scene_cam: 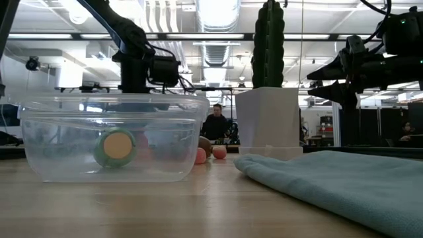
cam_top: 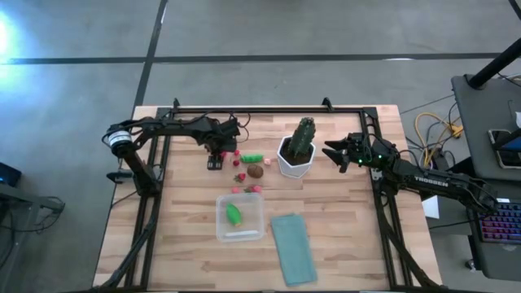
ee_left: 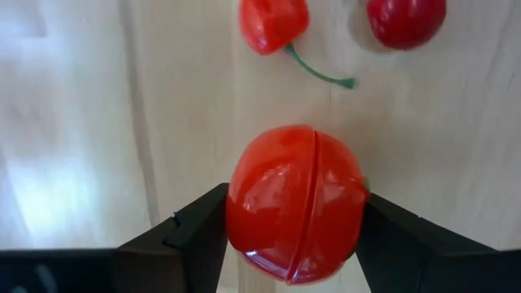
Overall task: Pick and placing Produce into tupperware
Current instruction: Put the red tomato into the transparent bin
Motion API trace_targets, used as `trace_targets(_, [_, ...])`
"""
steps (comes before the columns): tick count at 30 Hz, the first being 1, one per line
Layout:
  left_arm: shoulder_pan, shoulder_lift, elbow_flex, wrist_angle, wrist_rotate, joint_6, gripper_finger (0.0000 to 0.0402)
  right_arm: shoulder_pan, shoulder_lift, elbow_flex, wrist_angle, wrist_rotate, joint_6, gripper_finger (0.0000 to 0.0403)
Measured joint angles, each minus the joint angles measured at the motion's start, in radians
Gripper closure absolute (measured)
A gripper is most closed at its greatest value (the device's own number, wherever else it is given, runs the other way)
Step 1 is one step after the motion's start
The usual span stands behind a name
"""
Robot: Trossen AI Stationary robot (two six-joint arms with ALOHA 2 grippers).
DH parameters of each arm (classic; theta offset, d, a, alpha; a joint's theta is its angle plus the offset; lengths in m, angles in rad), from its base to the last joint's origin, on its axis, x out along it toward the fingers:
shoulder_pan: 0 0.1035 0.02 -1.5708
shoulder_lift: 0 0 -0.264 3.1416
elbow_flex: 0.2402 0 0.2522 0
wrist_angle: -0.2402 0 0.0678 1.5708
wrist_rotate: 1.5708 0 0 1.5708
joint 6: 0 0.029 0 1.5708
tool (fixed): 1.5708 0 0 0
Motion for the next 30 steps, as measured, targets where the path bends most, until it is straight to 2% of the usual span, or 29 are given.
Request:
trace_targets(4, [-0.02,-0.049,0.039,-0.049,0.029,-0.035,0.0192,0.0,0.0,0.0,0.0,0.0,0.0,0.017])
trace_targets(9, [-0.086,-0.176,0.094,-0.124,0.099,-0.089,0.0192,0.0,0.0,0.0,0.0,0.0,0.0,0.017])
trace_targets(13, [-0.158,-0.288,0.124,-0.145,0.193,-0.21,0.0192,0.0,0.0,0.0,0.0,0.0,0.0,0.017])
trace_targets(18, [-0.297,-0.37,0.129,-0.259,0.223,-0.409,0.0192,0.0,0.0,0.0,0.0,0.0,0.0,0.017])
trace_targets(24, [-0.534,-0.358,0.129,-0.221,0.265,-0.573,0.0192,0.0,0.0,0.0,0.0,0.0,0.0,0.017])
trace_targets(30, [-0.671,-0.229,0.131,-0.058,0.254,-0.673,0.0192,0.0,0.0,0.0,0.0,0.0,0.0,0.017])
